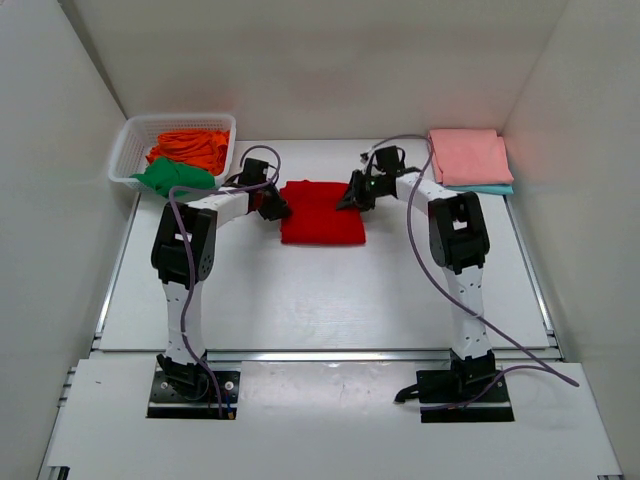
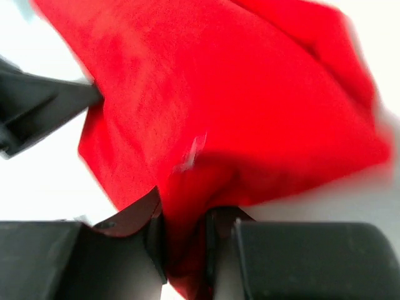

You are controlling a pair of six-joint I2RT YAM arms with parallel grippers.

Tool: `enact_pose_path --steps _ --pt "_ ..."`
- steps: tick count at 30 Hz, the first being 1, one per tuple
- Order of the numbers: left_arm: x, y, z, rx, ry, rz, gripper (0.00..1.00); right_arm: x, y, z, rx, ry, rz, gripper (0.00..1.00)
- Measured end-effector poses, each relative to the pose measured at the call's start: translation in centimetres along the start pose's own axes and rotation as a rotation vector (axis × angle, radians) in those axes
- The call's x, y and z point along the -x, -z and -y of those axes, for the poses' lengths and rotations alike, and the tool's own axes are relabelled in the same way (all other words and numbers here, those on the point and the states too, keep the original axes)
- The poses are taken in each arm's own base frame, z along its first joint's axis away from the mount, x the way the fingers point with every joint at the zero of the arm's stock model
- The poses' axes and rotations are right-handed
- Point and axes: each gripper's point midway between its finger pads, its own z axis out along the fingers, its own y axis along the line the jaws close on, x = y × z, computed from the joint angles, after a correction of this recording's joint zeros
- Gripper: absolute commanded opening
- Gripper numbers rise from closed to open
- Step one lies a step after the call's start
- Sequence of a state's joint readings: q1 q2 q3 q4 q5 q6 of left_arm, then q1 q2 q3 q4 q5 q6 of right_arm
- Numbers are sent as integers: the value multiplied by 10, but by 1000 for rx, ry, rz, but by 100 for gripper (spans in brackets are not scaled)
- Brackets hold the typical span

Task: Fold and stack the t-shirts
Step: Put the neatly folded tshirt into the corner of the board with the right arm

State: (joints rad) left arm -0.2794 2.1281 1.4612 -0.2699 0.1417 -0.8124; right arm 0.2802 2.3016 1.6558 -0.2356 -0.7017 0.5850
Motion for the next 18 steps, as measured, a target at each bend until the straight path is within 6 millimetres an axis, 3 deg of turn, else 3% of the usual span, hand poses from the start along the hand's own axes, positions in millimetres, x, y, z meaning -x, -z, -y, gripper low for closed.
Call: enact_pose_path --steps 4,7,9,14,18 --pt "-6 6 -6 3 -5 -29 33 61 24 0 -137 226 69 0" --pt "-12 13 -18 25 -3 -44 33 103 65 6 -247 369 141 0" --pt "-16 18 -24 33 0 -55 33 133 96 24 -357 456 205 0" --pt "-21 32 -29 36 -9 -60 33 168 154 82 -576 546 261 0" --pt "-21 40 -28 30 -35 -58 33 185 190 112 -646 557 295 0"
